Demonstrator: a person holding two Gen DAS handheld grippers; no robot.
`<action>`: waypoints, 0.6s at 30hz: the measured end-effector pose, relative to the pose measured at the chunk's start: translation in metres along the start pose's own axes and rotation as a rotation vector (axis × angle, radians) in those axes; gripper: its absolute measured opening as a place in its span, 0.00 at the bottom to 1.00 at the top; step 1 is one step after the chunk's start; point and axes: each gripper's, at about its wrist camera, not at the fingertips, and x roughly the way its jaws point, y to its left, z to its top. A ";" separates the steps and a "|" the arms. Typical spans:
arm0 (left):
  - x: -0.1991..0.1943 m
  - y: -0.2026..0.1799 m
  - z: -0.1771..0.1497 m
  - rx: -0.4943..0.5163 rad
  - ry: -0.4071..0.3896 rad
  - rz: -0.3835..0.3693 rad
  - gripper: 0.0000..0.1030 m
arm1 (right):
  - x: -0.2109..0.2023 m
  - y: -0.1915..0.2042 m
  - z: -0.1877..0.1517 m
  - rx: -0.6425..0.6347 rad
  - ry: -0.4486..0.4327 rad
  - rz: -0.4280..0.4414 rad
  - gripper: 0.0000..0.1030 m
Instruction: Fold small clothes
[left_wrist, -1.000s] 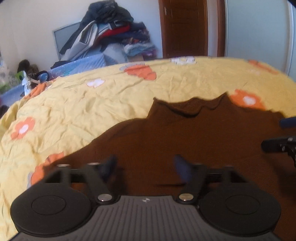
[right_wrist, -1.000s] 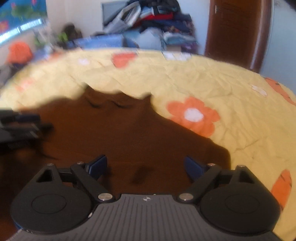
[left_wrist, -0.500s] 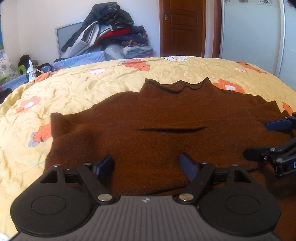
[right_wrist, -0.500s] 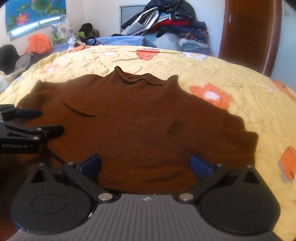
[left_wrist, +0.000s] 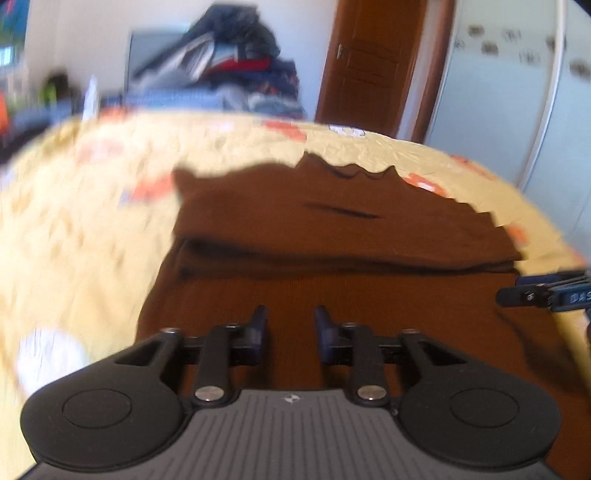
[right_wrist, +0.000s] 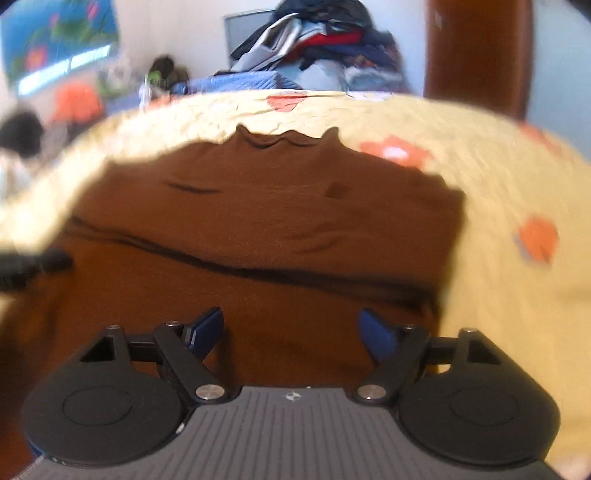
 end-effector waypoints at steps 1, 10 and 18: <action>-0.007 0.010 -0.004 -0.041 0.021 -0.006 0.92 | -0.015 -0.008 -0.005 0.043 -0.019 0.026 0.97; -0.021 0.055 -0.013 -0.210 0.014 -0.024 0.41 | -0.045 -0.043 -0.035 0.185 0.070 0.024 0.78; -0.021 0.080 -0.002 -0.259 0.088 0.006 0.06 | -0.043 -0.073 -0.038 0.305 0.120 0.132 0.11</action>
